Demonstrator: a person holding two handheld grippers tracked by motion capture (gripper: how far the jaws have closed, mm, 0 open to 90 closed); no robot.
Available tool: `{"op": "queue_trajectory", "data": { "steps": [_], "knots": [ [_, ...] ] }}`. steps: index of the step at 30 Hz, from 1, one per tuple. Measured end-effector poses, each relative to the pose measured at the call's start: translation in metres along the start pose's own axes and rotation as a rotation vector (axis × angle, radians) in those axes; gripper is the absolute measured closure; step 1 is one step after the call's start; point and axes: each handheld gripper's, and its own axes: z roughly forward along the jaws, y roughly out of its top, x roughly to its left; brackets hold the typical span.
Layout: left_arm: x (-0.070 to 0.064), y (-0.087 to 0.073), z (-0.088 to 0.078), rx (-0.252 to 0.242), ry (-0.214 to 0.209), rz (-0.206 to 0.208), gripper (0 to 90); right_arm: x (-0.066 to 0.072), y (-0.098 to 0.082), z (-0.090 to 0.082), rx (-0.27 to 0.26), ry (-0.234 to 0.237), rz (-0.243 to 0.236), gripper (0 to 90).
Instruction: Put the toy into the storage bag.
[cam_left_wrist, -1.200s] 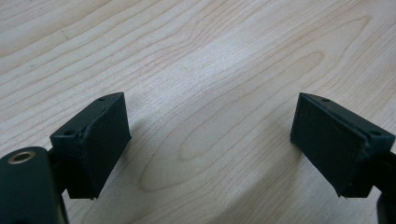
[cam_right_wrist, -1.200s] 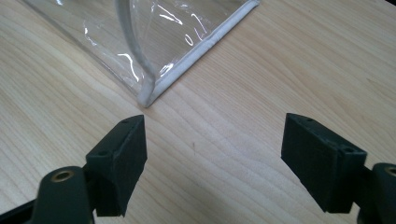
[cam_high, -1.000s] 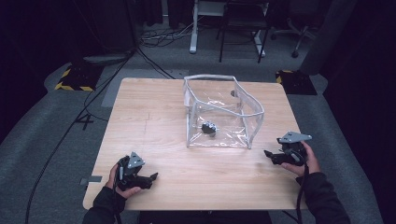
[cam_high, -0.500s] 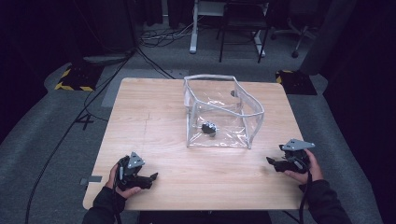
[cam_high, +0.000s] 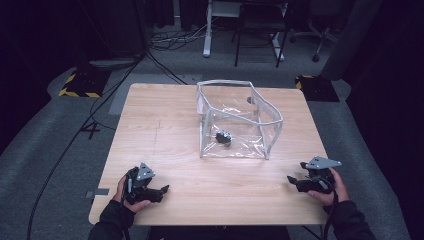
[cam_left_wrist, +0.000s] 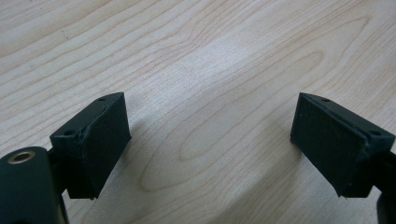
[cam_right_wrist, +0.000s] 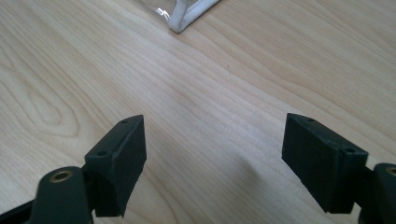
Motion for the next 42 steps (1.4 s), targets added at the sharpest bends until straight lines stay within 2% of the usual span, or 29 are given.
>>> {"op": "queue_trajectory", "data": {
  "steps": [4, 5, 6, 8, 17, 20, 25, 26, 30, 42],
  "knots": [
    [0.0, 0.0, 0.0, 0.0, 0.0, 0.0, 12.0, 0.0, -0.005, -0.002, -0.002, 0.001, 0.0, 22.3],
    [0.0, 0.0, 0.0, 0.0, 0.0, 0.0, 12.0, 0.0, -0.006, -0.002, -0.001, 0.003, 0.014, 22.3],
    [0.0, 0.0, 0.0, 0.0, 0.0, 0.0, 12.0, -0.001, -0.008, -0.003, -0.001, 0.007, 0.003, 22.2],
    [0.0, 0.0, 0.0, 0.003, 0.001, 0.0, 12.0, 0.0, -0.012, -0.004, -0.006, 0.008, 0.023, 22.0],
    [0.0, 0.0, 0.001, -0.001, -0.003, -0.005, 11.9, -0.002, -0.026, -0.009, 0.002, 0.023, 0.043, 22.0],
    [0.001, 0.001, 0.0, 0.001, 0.001, 0.003, 11.9, -0.004, -0.032, -0.011, -0.008, 0.029, 0.066, 21.5],
    [0.0, 0.0, 0.001, 0.002, -0.009, -0.006, 11.9, -0.007, -0.041, -0.014, -0.037, 0.037, 0.107, 20.9],
    [0.0, 0.0, 0.001, 0.0, -0.005, -0.004, 11.9, -0.008, -0.046, -0.017, -0.051, 0.02, 0.115, 20.2],
    [0.0, 0.0, 0.001, 0.001, -0.005, -0.004, 11.9, -0.008, -0.05, -0.022, -0.043, 0.001, 0.146, 18.6],
    [0.0, 0.0, 0.001, 0.0, -0.004, -0.006, 11.9, -0.011, -0.053, -0.023, -0.049, -0.01, 0.148, 18.7]
  ]
}}
